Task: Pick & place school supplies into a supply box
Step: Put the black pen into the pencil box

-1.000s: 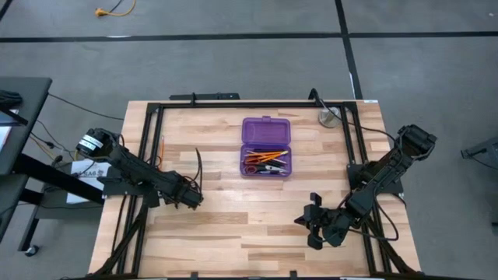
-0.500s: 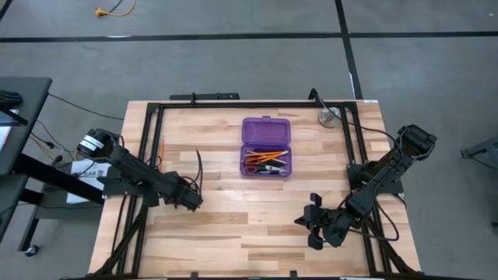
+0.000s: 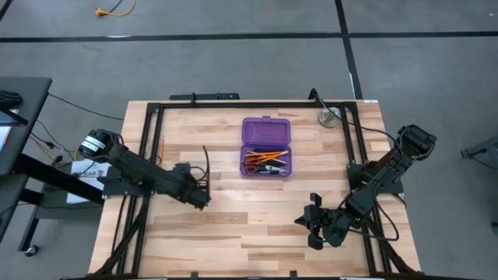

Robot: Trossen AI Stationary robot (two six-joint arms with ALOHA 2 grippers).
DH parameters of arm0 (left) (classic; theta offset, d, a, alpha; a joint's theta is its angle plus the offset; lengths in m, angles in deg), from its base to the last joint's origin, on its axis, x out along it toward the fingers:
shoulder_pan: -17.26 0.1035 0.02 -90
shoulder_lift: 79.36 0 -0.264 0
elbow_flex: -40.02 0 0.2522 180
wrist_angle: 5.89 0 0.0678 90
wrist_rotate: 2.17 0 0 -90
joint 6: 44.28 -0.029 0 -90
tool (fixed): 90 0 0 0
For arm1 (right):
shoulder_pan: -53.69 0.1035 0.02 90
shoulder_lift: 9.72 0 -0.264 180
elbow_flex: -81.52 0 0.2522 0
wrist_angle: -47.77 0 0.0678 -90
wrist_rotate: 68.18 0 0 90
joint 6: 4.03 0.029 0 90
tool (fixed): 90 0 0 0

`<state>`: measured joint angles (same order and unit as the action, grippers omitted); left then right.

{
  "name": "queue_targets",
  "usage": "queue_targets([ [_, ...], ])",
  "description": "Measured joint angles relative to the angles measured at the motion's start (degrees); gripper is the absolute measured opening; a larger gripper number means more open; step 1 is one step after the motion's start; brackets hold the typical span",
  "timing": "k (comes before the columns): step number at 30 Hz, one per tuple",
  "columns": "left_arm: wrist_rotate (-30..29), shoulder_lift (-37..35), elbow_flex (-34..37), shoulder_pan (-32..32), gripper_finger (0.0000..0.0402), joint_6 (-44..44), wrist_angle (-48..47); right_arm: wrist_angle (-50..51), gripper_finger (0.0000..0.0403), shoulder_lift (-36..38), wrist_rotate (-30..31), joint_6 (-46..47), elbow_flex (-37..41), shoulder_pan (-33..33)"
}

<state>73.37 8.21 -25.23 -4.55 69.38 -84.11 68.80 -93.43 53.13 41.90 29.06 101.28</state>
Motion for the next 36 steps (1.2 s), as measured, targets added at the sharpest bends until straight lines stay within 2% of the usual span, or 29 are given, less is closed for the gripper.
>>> queue_targets([
  [6, -8.62, -0.07, -8.48, 4.55, 0.0009, -12.76, -3.19, 0.12, 0.0, 0.0, 0.04, -3.05, 0.0, 0.0],
  [11, -14.6, -0.15, -15.68, 10.4, 0.0009, -29.58, -2.28, 0.6, 0.0, 0.0, 0.05, -4.55, 0.0, -0.11],
  [16, -16.91, -0.2, -20.46, 17.34, 0.0009, -48.26, 3.27, 3.67, 0.0, 0.0, 0.08, -4.59, 0.0, -1.29],
  [20, -15.43, -0.2, -21.88, 23.74, 0.0009, -65.41, 12.14, 5.15, 0.0, 0.02, 0.09, -4.54, -0.02, -3.91],
  [25, -8.57, 1.79, -21.94, 30.45, 0.0009, -83.48, 23.64, 5.17, 0.0, 0.02, 0.08, -4.52, -0.02, -8.06],
  [31, -0.78, 8.74, -21.96, 33.97, 0.0009, -94.37, 31.95, 5.21, 0.0, 0.02, 0.06, -4.54, -0.02, -12.04],
  [36, 1.75, 15.28, -27.56, 33.87, 0.0008, -101.39, 29.52, 5.18, 0.0, 0.02, 0.04, -4.52, -0.02, -13.62],
])
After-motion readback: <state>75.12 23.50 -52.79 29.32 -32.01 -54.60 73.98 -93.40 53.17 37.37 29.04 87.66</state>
